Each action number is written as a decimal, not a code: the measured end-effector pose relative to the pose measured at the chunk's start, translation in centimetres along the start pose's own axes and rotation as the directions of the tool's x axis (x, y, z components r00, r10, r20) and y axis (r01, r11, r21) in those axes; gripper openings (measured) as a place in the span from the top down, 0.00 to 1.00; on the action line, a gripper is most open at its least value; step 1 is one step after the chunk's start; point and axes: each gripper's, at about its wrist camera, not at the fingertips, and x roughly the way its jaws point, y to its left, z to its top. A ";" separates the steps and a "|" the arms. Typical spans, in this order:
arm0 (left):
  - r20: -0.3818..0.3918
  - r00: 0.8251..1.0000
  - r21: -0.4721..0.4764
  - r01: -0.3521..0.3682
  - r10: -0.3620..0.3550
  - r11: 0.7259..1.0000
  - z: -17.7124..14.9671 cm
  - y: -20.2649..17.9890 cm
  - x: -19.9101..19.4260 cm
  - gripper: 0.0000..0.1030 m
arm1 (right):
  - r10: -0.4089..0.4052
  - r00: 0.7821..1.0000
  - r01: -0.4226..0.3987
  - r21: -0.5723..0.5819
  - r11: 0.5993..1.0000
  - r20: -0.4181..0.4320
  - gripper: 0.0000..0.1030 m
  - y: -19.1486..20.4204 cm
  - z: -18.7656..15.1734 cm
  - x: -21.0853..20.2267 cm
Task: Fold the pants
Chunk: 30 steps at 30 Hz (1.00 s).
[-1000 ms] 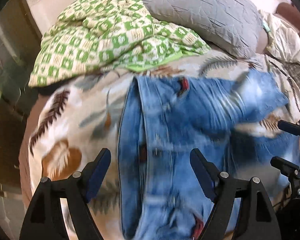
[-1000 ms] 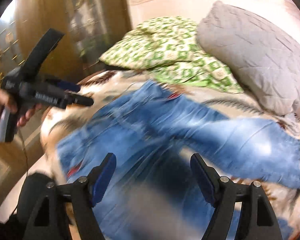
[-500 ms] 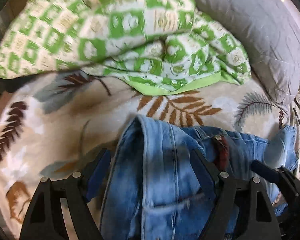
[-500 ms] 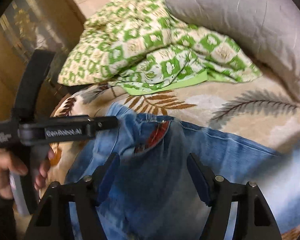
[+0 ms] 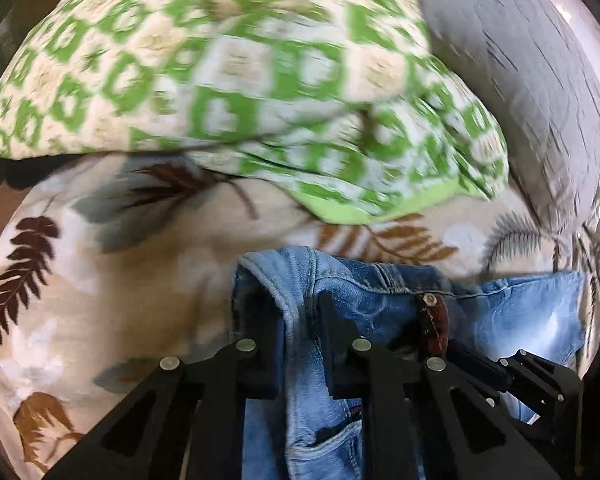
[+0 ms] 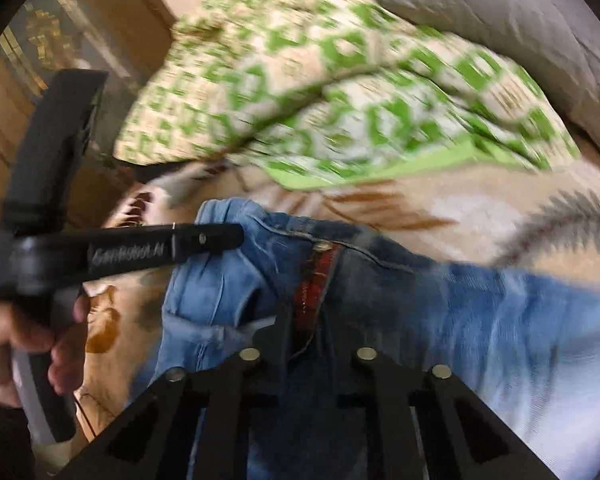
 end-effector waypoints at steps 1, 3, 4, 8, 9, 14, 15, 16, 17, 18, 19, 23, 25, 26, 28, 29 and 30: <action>-0.015 1.000 -0.015 -0.001 0.001 1.000 0.0 0.4 0.3 0.84 | -0.008 1.000 0.008 -0.011 1.000 0.007 0.85 0.7 0.3 0.4; -0.029 0.999 0.012 -0.027 0.028 1.000 -0.2 0.2 1.1 0.83 | -0.030 0.999 0.030 -0.003 1.000 -0.018 0.85 1.1 0.7 1.7; -0.033 0.999 0.008 -0.027 0.027 1.000 -0.3 0.2 1.3 0.75 | -0.044 0.999 0.044 0.004 0.999 -0.027 0.83 0.9 0.8 2.1; 0.036 0.996 -0.017 -0.087 0.087 0.996 -1.2 -0.4 -0.2 0.21 | -0.022 0.998 0.027 0.092 0.995 -0.051 0.55 -1.1 -0.1 0.9; 0.052 0.996 -0.018 -0.065 0.066 0.998 -1.5 -0.8 -0.9 0.19 | -0.022 0.999 0.025 0.092 0.995 -0.036 0.30 -1.6 -0.5 -0.6; 0.105 0.994 0.173 -0.002 -0.016 0.985 -3.5 -8.3 -5.0 0.17 | -0.091 0.988 0.083 0.061 0.995 0.126 0.22 -5.3 -3.6 -11.1; 0.111 0.993 0.230 0.009 -0.036 0.973 -4.1 -10.7 -5.3 0.16 | -0.122 0.982 0.113 0.068 0.991 0.145 0.22 -6.3 -4.2 -12.8; 0.108 0.992 0.286 0.025 -0.058 0.958 -4.3 -13.2 -5.5 0.15 | -0.175 0.969 0.162 0.084 0.983 0.172 0.22 -7.7 -5.2 -15.1; 0.103 0.991 0.336 0.045 -0.084 0.941 -5.0 -15.5 -5.6 0.15 | -0.234 0.952 0.217 0.104 0.971 0.197 0.22 -9.3 -6.5 -17.4; 0.093 0.989 0.398 0.070 -0.116 0.915 -5.9 -18.7 -5.6 0.15 | -0.290 0.937 0.269 0.127 0.955 0.197 0.22 -11.1 -7.9 -19.5; 0.083 0.987 0.443 0.086 -0.137 0.892 -6.6 -20.9 -5.6 0.15 | -0.331 0.923 0.305 0.154 0.940 0.194 0.22 -12.7 -9.2 -21.1; 0.039 0.985 0.564 0.118 -0.169 0.818 -8.0 -29.0 -4.8 0.15 | -0.429 0.892 0.381 0.273 0.883 0.145 0.22 -19.6 -13.8 -25.8; 0.010 0.982 0.596 0.144 -0.187 0.790 -7.9 -33.6 -3.4 0.15 | -0.480 0.869 0.420 0.333 0.844 0.122 0.22 -22.8 -15.3 -27.3; -0.006 0.981 0.604 0.158 -0.193 0.781 -7.7 -35.8 -2.4 0.15 | -0.496 0.861 0.433 0.350 0.831 0.114 0.22 -24.0 -15.8 -27.7; -0.029 0.979 0.616 0.178 -0.204 0.768 -7.3 -39.4 -0.9 0.15 | -0.526 0.845 0.460 0.374 0.805 0.093 0.22 -26.5 -16.4 -28.0; -0.045 0.978 0.618 0.189 -0.205 0.763 -7.1 -41.2 0.1 0.15 | -0.531 0.842 0.464 0.376 0.802 0.093 0.22 -27.3 -16.2 -27.8; -0.057 0.977 0.620 0.196 -0.205 0.760 -7.1 -42.7 0.7 0.15 | -0.525 0.846 0.458 0.376 0.805 0.093 0.22 -28.3 -16.3 -27.8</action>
